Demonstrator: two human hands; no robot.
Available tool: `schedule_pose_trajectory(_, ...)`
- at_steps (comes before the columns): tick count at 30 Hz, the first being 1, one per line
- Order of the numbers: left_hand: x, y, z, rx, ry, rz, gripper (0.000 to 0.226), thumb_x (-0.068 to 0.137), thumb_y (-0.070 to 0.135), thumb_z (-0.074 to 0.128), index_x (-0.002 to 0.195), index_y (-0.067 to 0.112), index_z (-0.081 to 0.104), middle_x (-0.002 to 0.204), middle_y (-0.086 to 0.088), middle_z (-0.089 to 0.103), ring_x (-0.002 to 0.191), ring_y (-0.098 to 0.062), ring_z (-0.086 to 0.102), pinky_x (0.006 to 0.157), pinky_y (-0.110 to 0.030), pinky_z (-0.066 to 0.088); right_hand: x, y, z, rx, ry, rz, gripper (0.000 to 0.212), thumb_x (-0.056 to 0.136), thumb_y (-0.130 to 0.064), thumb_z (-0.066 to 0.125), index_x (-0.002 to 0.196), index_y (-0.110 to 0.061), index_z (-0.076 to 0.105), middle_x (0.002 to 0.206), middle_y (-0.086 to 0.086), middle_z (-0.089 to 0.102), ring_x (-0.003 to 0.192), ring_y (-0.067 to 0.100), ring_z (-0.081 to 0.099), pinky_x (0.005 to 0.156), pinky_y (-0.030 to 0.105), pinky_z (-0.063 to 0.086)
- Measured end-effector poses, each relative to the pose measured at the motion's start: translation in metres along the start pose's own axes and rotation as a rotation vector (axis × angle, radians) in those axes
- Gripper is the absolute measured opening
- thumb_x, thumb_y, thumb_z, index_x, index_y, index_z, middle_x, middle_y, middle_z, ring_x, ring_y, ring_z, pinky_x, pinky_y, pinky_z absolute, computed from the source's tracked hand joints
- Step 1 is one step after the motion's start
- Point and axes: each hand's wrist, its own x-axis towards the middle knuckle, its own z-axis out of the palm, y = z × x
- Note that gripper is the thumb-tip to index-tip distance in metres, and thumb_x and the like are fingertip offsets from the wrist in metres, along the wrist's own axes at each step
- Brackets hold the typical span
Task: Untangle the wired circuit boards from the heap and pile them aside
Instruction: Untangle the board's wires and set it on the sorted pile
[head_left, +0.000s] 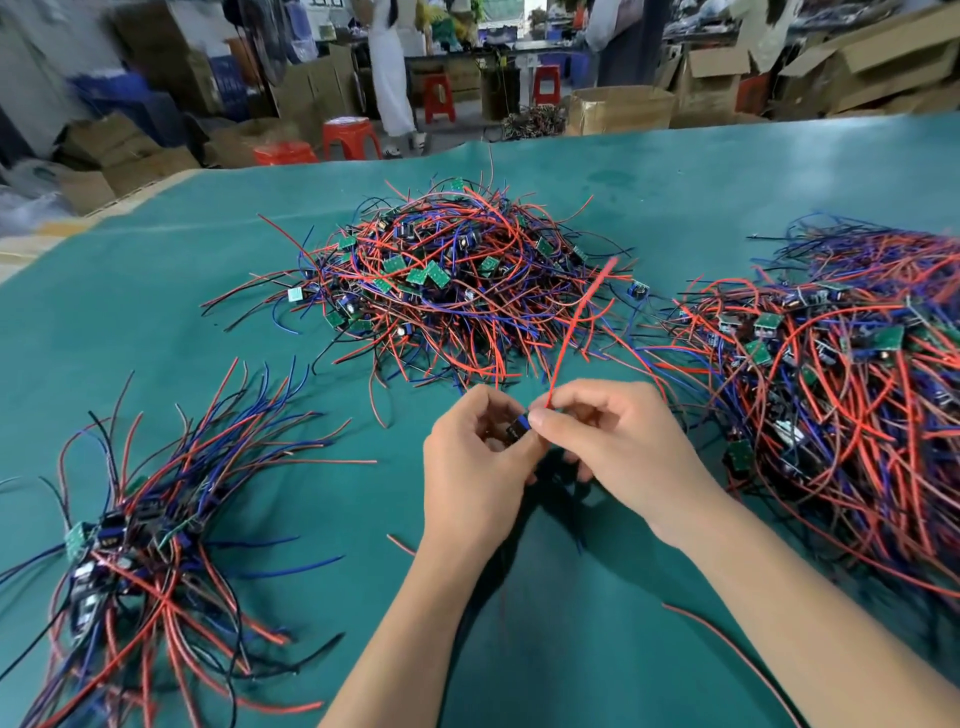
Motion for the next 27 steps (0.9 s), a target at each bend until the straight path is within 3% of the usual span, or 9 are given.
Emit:
schedule_pose_trajectory(4,-0.003,0.006,0.002,-0.013,-0.081,0.012,0.015,0.079,0.028,0.071,0.078,0.014,0.065,0.062,-0.007,0.066,0.046,-0.016,0.054,0.048,-0.025,0.041,0.004,0.004,-0.007,0.065,0.067,0.001,0.011,0.079,-0.035,0.077,0.076,-0.025,0.08,0.067,0.007,0.068,0.06,0.011,0.055,0.051,0.028,0.045)
schedule_pose_trajectory(7,-0.006,0.007,0.003,0.021,-0.168,0.021,0.029,0.083,0.037,0.053,0.079,0.013,0.069,0.056,-0.003,0.065,0.044,-0.012,0.048,0.046,-0.023,0.037,0.006,0.007,-0.011,0.01,0.083,-0.03,0.015,0.088,-0.022,0.078,0.074,-0.028,0.08,0.064,-0.005,0.07,0.057,0.006,0.057,0.049,0.025,0.047)
schedule_pose_trajectory(11,-0.003,0.007,0.0,0.003,-0.186,0.007,0.035,0.085,0.039,0.048,0.074,0.016,0.07,0.045,0.006,0.036,0.044,-0.011,0.031,0.047,-0.028,0.025,0.007,0.005,-0.013,-0.238,0.229,-0.169,0.022,0.083,-0.034,0.075,0.068,-0.019,0.076,0.059,-0.009,0.066,0.051,0.002,0.05,0.055,0.023,0.041)
schedule_pose_trajectory(14,-0.003,0.007,-0.002,-0.001,-0.196,0.015,0.033,0.084,0.039,0.048,0.069,0.017,0.068,0.045,0.009,0.027,0.044,-0.009,0.023,0.047,-0.027,0.018,0.011,0.001,-0.031,-0.373,0.443,-0.219,0.023,0.083,-0.036,0.074,0.066,-0.02,0.073,0.062,-0.011,0.066,0.059,0.005,0.058,0.061,0.019,0.041)
schedule_pose_trajectory(18,-0.005,0.007,0.0,0.028,-0.242,0.029,0.034,0.084,0.04,0.048,0.069,0.016,0.066,0.043,0.009,0.026,0.041,-0.009,0.021,0.047,-0.028,0.016,0.017,0.003,-0.056,-0.451,0.685,-0.214,0.023,0.088,-0.033,0.073,0.077,-0.013,0.078,0.076,0.001,0.073,0.072,0.024,0.066,0.072,0.036,0.046)
schedule_pose_trajectory(22,-0.005,0.005,-0.001,0.005,-0.251,0.04,0.033,0.09,0.04,0.047,0.08,0.015,0.067,0.046,0.009,0.032,0.044,-0.01,0.025,0.048,-0.029,0.019,0.018,0.004,-0.069,-0.325,0.893,-0.149,0.027,0.091,-0.038,0.068,0.09,-0.013,0.078,0.082,0.005,0.076,0.076,0.029,0.07,0.079,0.044,0.055)
schedule_pose_trajectory(24,-0.004,0.003,0.0,-0.023,-0.234,0.035,0.028,0.097,0.033,0.048,0.089,0.014,0.066,0.047,0.006,0.045,0.043,-0.01,0.033,0.046,-0.026,0.027,0.018,0.001,-0.073,-0.309,0.994,-0.16,0.029,0.092,-0.039,0.063,0.092,-0.013,0.076,0.083,0.005,0.073,0.079,0.03,0.07,0.082,0.044,0.054)
schedule_pose_trajectory(27,-0.001,0.001,0.001,-0.089,-0.233,-0.008,0.02,0.106,0.018,0.041,0.101,0.016,0.061,0.064,-0.001,0.068,0.04,-0.012,0.039,0.043,-0.021,0.032,0.013,-0.008,-0.064,-0.339,0.906,-0.217,0.028,0.09,-0.04,0.062,0.084,-0.014,0.073,0.073,0.0,0.07,0.071,0.025,0.068,0.077,0.045,0.055)
